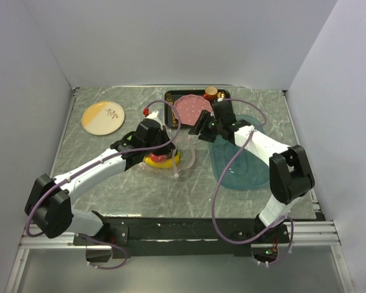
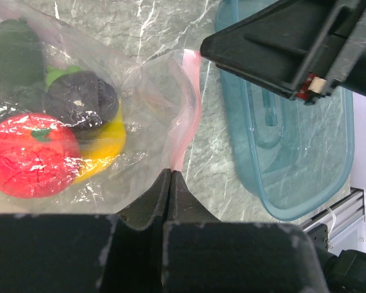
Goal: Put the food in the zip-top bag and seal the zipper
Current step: Zip the zipper food storage bag at the center of the board.
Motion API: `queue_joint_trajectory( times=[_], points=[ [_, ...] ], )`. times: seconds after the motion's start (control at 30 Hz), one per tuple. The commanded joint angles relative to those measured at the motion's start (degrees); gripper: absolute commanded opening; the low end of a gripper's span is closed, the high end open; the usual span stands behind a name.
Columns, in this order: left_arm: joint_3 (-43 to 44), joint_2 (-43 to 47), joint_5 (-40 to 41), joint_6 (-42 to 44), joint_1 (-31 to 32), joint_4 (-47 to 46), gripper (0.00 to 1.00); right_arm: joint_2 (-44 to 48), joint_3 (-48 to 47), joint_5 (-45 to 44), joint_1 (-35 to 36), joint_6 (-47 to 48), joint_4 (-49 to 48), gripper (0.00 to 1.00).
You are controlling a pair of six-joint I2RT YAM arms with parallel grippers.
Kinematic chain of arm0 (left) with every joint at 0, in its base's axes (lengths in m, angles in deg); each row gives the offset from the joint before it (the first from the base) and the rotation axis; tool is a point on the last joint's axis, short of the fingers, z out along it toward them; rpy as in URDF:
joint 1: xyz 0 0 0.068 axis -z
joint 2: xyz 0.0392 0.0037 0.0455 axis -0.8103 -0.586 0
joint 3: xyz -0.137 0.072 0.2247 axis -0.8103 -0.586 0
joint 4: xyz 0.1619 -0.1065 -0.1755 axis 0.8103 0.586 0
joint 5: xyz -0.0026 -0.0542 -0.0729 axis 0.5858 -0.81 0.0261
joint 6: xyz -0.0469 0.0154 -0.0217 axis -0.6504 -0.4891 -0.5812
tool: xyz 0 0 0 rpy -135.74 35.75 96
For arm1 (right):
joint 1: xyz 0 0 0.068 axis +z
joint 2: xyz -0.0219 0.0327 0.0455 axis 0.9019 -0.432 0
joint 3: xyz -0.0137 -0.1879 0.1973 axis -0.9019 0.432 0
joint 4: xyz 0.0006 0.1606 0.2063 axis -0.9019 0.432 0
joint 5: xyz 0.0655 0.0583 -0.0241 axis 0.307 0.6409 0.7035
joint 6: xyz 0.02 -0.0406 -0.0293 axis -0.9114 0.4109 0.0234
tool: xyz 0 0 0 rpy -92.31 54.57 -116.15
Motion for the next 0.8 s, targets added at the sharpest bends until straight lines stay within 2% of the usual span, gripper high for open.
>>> queue_joint_trajectory(
  times=[0.0, 0.17, 0.27, 0.43, 0.5, 0.57, 0.6, 0.63, 0.7, 0.77],
  points=[
    [2.7, -0.1, -0.1, 0.0, 0.4, -1.1, 0.01, -1.8, -3.0, -1.0, -0.8, 1.9, 0.8, 0.58],
    [1.1, 1.3, -0.2, -1.4, 0.8, -2.5, 0.01, -4.4, -4.1, 0.5, -0.9, 3.9, -0.6, 0.57],
    [0.6, 1.0, -0.8, -1.1, 0.9, -2.3, 0.01, -6.0, -5.2, 1.8, -1.0, 4.0, -0.8, 0.45],
    [2.1, -0.5, -0.7, 0.0, 0.9, -1.1, 0.01, -7.1, -4.9, 4.0, -1.0, 3.5, -2.6, 0.43],
    [2.2, -0.6, -1.1, -0.1, 1.0, -1.4, 0.01, -7.1, -5.0, 3.0, -1.0, 3.9, -2.1, 0.38],
    [2.6, -1.0, -1.3, -0.3, 1.1, -1.3, 0.01, -7.4, -5.4, 2.3, -1.1, 4.6, -1.7, 0.2],
    [2.8, -1.3, -1.3, -0.2, 1.3, -1.4, 0.01, -7.5, -5.7, 2.2, -1.1, 4.7, -1.2, 0.04],
    [3.0, -1.4, -1.3, -0.2, 1.5, -1.1, 0.01, -7.5, -5.9, 2.7, -1.0, 4.8, -0.9, 0.0],
    [3.3, -1.9, -1.1, -0.1, 1.7, -0.7, 0.01, -7.0, -5.0, 3.3, -1.1, 4.8, -1.5, 0.03],
    [3.3, -2.1, -1.1, 0.0, 1.9, -0.8, 0.01, -6.3, -3.8, 3.4, -1.0, 5.1, -1.3, 0.15]
  ],
)
